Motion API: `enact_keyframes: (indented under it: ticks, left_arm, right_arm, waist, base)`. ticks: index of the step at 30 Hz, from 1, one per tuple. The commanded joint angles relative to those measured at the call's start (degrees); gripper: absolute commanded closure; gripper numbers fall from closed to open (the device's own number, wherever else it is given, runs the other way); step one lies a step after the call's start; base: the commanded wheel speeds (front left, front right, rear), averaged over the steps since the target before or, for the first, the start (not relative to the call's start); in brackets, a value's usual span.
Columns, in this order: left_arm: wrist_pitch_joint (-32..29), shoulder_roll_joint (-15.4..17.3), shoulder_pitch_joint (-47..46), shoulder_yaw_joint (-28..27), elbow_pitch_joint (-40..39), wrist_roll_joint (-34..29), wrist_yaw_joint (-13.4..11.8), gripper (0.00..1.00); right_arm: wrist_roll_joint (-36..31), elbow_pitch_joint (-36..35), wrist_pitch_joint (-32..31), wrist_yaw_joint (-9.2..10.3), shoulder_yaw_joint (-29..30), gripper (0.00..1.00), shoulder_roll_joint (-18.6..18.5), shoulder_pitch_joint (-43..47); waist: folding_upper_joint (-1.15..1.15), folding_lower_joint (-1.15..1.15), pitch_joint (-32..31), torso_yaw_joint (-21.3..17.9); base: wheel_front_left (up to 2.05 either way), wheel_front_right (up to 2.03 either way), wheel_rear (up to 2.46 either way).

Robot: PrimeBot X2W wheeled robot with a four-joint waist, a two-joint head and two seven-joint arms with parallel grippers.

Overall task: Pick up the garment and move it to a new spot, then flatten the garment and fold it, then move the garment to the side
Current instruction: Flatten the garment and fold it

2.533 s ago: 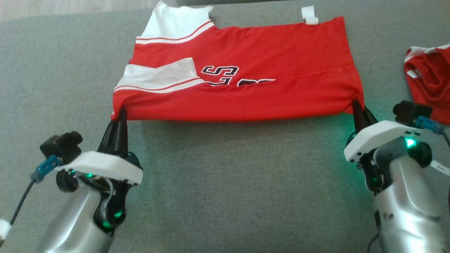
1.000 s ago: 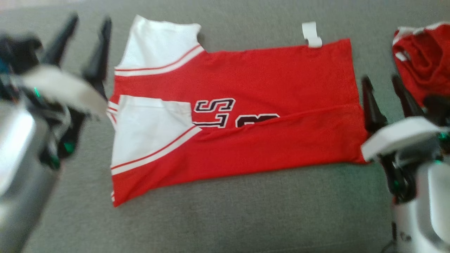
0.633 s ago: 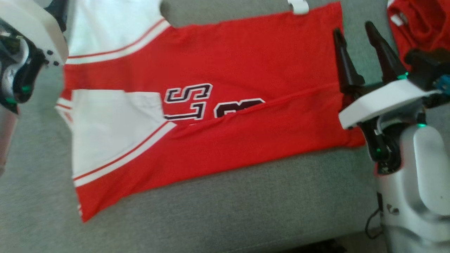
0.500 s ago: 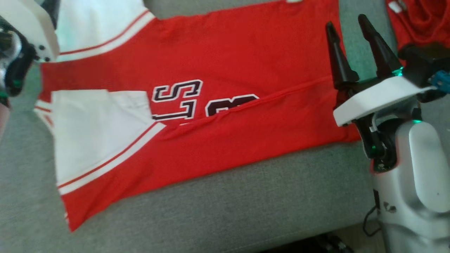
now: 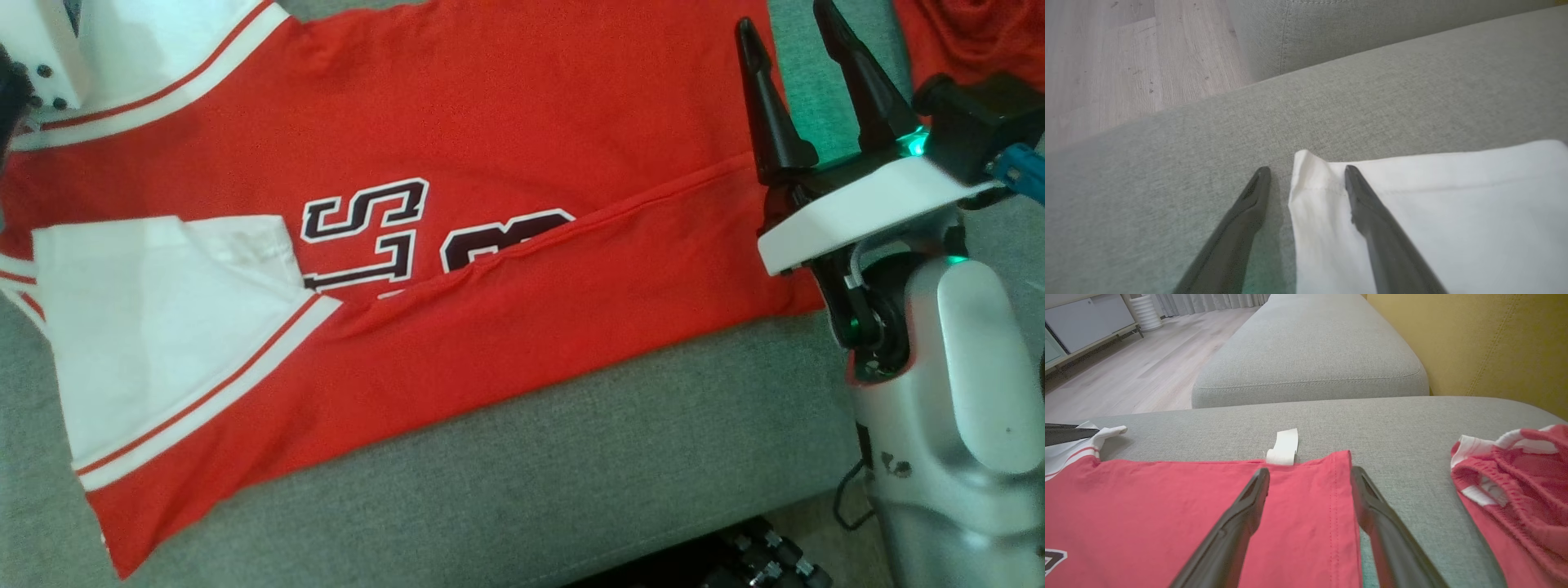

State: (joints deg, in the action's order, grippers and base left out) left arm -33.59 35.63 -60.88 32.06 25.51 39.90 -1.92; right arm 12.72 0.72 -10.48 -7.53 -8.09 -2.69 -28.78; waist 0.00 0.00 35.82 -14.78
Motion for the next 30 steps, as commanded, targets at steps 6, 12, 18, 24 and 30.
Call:
enact_keyframes:
  ticks: [6, 12, 18, 24, 30]
  left_arm:
    - [-1.8, 1.9, -0.3, -0.1, -2.7, 0.4, 0.7, 1.0]
    - [2.9, 0.6, -0.8, -0.8, -5.3, -0.1, 0.4, 1.0]
    - [7.0, -1.4, -1.3, -1.2, -8.7, 0.4, 0.9, 1.0]
    - [8.2, -2.9, -1.0, -0.6, -11.8, 0.6, 1.4, 1.0]
    - [8.8, -3.9, 0.0, 0.3, -14.6, 0.8, 1.4, 1.0]
  right_arm:
    - [-0.2, -1.5, 0.0, 0.04, -0.3, 0.0, -0.2, -1.6]
    - [-2.7, 2.6, -2.8, 0.04, 1.4, 0.0, -2.1, -5.7]
    - [-4.5, 10.3, -7.7, 0.04, 3.1, 0.0, -5.2, -12.0]
    - [-5.0, 18.1, -11.5, 0.04, 4.5, 0.0, -7.3, -16.7]
    - [-4.3, 25.2, -13.6, 0.04, 4.3, 0.51, -8.4, -20.1]
  waist:
    - [0.0, 0.0, -0.4, 1.2]
    - [0.0, 0.0, -1.8, 3.3]
    - [0.0, 0.0, -3.0, 6.5]
    - [0.0, 0.0, -3.3, 8.9]
    - [0.0, 0.0, -3.3, 10.4]
  base:
    - [0.0, 0.0, 0.0]
    - [0.0, 0.0, 0.0]
    - [0.0, 0.0, 0.0]
    - [0.0, 0.0, 0.0]
    - [0.0, 0.0, 0.0]
